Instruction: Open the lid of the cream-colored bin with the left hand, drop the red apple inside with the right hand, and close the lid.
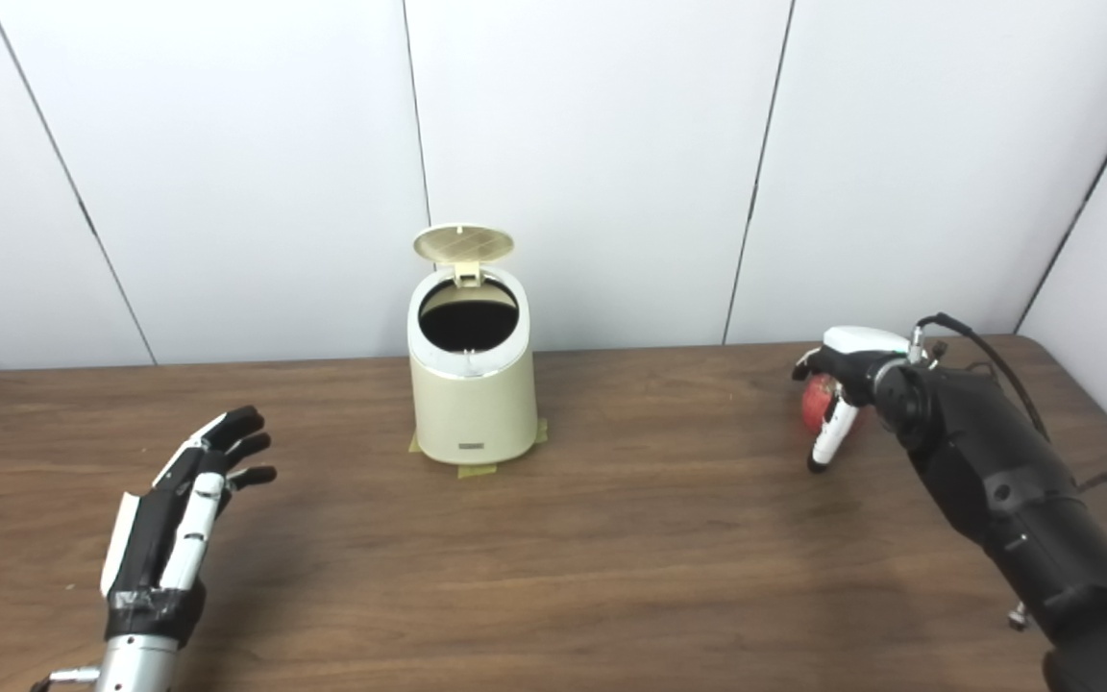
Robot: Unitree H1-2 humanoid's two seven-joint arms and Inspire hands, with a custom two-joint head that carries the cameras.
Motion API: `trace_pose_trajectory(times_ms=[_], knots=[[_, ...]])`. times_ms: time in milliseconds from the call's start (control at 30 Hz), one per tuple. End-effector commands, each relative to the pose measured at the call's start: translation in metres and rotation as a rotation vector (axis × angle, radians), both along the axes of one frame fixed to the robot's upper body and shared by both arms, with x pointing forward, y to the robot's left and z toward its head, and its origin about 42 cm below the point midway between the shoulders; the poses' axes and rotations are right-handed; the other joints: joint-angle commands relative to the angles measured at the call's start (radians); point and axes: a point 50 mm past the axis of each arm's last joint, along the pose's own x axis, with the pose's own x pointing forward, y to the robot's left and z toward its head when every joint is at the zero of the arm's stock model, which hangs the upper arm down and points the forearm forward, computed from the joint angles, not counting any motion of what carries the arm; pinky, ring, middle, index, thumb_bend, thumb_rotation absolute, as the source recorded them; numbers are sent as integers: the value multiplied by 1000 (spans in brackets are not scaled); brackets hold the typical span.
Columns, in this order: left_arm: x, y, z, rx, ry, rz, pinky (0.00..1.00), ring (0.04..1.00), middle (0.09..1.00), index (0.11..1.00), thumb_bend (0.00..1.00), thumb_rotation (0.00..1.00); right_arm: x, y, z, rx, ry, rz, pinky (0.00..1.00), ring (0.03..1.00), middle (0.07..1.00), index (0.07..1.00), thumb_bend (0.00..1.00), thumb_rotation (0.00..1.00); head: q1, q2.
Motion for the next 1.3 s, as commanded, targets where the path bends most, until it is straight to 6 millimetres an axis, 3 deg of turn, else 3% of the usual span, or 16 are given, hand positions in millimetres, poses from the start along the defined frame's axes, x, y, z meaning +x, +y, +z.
trace_pose_trajectory(times_ms=[0, 33, 67, 100, 167, 267, 433, 500, 667, 733, 933, 1000, 1067, 1167, 1267], knots=[[1, -1, 6, 15, -48, -4, 707, 821, 844, 816, 371, 761, 10, -4, 35, -71, -121, 4, 631, 768, 823, 779, 860, 74, 0, 1], [1, -1, 6, 15, -48, -5, 706, 824, 847, 818, 371, 762, 10, -3, 35, -89, -128, 2, 543, 668, 749, 746, 825, 35, 0, 1], [1, -1, 7, 17, -45, -4, 705, 825, 848, 819, 371, 763, 12, -4, 32, -124, -130, -17, 513, 633, 724, 734, 814, 21, 0, 1], [1, -1, 7, 18, -44, -3, 707, 826, 851, 819, 375, 765, 13, -5, 30, -148, -131, -31, 388, 497, 584, 591, 646, 8, 0, 1], [2, -2, 8, 17, -43, -1, 708, 827, 851, 819, 370, 766, 16, -7, 26, -193, -146, -43, 311, 414, 511, 516, 559, 2, 1, 0], [1, -2, 8, 12, -47, -2, 707, 821, 846, 816, 353, 753, 17, -7, 24, -225, -167, -51, 232, 338, 409, 502, 528, 0, 1, 0], [1, -1, 8, 17, -52, -4, 704, 824, 847, 818, 351, 753, 14, -4, 27, -212, -204, -54, 213, 303, 473, 489, 530, 0, -2, 2], [1, -1, 8, 19, -53, -5, 703, 821, 846, 817, 362, 755, 12, -1, 30, -202, -223, -47, 241, 350, 424, 497, 528, 0, -3, 2], [2, 0, 7, 16, -56, -9, 697, 817, 845, 814, 360, 754, 12, 9, 40, -191, -241, -27, 382, 486, 508, 482, 526, 0, -6, 4], [2, 0, 7, 19, -55, -8, 699, 822, 847, 816, 363, 758, 8, 16, 47, -169, -277, 12, 318, 412, 431, 499, 526, 0, -6, 4], [2, -1, 5, 18, -44, -4, 711, 826, 847, 816, 361, 748, -12, 55, 85, -122, -406, 194, 265, 353, 401, 501, 527, 0, -7, 4], [3, -1, 5, 20, -41, -4, 709, 828, 847, 818, 358, 747, -20, 65, 95, -75, -434, 239, 296, 398, 426, 490, 531, 0, -8, 6], [2, -1, 5, 35, -45, -6, 704, 829, 848, 818, 352, 747, -40, 85, 114, -28, -503, 342, 337, 435, 457, 483, 533, 0, -6, 5], [2, -2, 5, 44, -45, -8, 706, 829, 849, 818, 336, 750, -66, 111, 136, -12, -584, 481, 296, 385, 435, 482, 532, 0, -6, 4], [1, -4, 5, 33, -37, -9, 717, 831, 851, 822, 308, 750, -85, 132, 152, -22, -656, 594, 255, 343, 509, 475, 526, 0, -6, 3]])
